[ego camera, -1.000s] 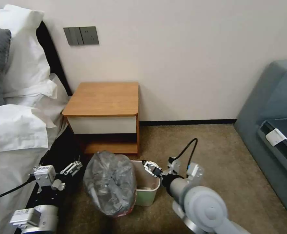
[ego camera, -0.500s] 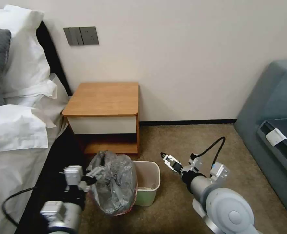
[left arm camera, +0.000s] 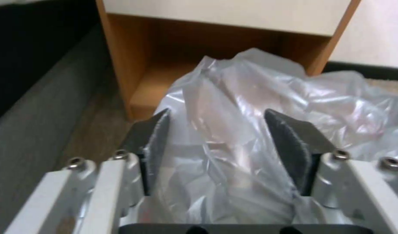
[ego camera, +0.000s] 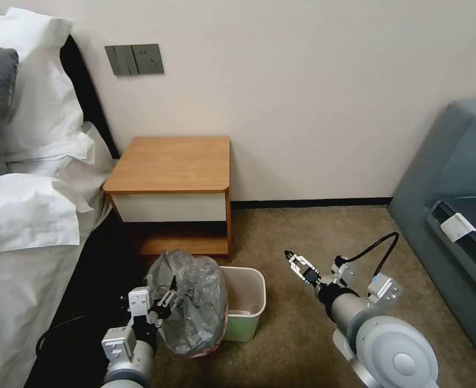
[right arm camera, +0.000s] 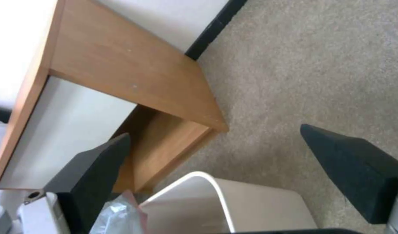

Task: Pick up the garbage bag from the table and place it over the trash can.

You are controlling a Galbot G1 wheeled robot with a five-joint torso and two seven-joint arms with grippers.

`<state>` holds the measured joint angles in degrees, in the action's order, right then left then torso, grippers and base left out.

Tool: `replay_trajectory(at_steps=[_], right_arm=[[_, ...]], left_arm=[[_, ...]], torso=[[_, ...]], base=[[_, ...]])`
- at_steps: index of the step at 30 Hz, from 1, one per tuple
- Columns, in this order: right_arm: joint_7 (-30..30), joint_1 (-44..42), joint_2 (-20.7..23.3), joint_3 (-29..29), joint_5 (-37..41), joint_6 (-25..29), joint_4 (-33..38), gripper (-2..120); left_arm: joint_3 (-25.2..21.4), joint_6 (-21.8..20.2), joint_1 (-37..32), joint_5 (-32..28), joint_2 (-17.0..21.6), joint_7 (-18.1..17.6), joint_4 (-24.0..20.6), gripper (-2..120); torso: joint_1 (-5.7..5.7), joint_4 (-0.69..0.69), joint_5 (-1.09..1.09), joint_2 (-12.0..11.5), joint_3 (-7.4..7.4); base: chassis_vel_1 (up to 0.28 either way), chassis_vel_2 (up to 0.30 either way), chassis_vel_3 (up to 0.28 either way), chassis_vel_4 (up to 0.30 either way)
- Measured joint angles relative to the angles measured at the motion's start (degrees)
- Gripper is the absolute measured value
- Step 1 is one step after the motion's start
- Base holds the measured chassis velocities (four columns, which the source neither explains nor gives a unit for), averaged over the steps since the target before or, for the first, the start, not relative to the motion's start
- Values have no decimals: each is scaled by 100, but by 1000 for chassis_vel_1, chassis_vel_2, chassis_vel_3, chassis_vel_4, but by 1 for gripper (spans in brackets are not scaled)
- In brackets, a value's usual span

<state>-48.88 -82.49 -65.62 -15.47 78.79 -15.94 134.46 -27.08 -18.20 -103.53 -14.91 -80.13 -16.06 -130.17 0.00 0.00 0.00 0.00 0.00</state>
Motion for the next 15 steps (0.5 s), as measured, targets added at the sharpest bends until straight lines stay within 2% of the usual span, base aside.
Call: replay_trajectory(at_steps=[9,15], right_arm=[[53,-1,-25,9,-97,6,-124,100],[75,-43,-37,-8,-178,21,-142,100]], left_arm=[[-108,-199,47,-111,34,-2,73,53],[-16,-206,175,-116,34,224,303,55]], torso=[[0,0,0,0,0],[0,0,0,0,0]], base=[[0,0,0,0],[0,0,0,0]])
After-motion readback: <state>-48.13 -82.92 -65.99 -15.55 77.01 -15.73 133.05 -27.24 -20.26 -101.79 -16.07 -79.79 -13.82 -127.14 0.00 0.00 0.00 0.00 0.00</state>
